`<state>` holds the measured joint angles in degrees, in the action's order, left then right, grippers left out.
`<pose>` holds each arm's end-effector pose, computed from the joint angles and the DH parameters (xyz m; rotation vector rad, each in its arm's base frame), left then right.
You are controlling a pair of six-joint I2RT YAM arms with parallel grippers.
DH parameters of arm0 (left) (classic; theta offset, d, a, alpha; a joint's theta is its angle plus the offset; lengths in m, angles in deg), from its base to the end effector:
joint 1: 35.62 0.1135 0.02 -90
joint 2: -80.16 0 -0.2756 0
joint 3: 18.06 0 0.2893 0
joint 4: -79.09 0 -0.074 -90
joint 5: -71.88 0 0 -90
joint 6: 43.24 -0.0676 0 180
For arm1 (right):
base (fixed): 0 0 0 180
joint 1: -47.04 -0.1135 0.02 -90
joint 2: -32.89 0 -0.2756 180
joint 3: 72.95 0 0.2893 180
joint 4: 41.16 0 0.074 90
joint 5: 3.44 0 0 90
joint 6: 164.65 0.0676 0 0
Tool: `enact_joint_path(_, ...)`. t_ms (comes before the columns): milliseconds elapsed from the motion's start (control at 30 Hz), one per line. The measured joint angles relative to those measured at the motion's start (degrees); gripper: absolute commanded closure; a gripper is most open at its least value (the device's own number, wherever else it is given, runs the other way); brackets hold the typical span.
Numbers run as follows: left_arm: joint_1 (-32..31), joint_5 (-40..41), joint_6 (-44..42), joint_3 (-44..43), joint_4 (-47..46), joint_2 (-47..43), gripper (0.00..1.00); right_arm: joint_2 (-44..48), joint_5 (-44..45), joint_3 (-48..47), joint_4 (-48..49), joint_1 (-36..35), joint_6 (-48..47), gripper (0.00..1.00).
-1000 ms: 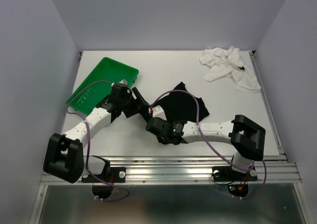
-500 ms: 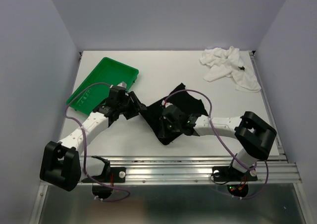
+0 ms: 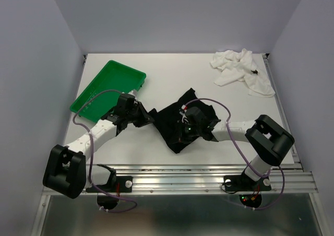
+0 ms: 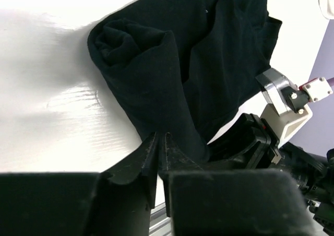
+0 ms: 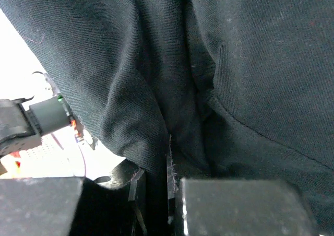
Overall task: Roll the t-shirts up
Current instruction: Roll the T-shirt to the center of the board.
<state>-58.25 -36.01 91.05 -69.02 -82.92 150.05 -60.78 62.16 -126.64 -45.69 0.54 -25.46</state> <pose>0.2777 -0.1383 0.1953 -0.2607 2.3486 -0.9581 0.2248 0.2775 0.1076 -0.1780 2.6554 1.2084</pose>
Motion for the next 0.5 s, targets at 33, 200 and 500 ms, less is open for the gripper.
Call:
enact_joint_path(33, -0.2, -0.2, 0.0, 0.0, -0.6, 0.6, 0.89, 0.0, -0.5, 0.3, 0.5, 0.2, 0.3, 0.99)
enact_joint_path(200, -1.8, -0.5, -0.2, -0.3, -2.7, 5.1, 0.95, 0.0, -2.9, 1.7, 2.5, 1.1, 1.6, 0.99)
enact_joint_path(500, -3.3, -1.4, -0.8, -5.2, -4.9, 14.1, 0.96, 0.2, -4.5, 4.3, 5.3, 3.0, 3.1, 0.95)
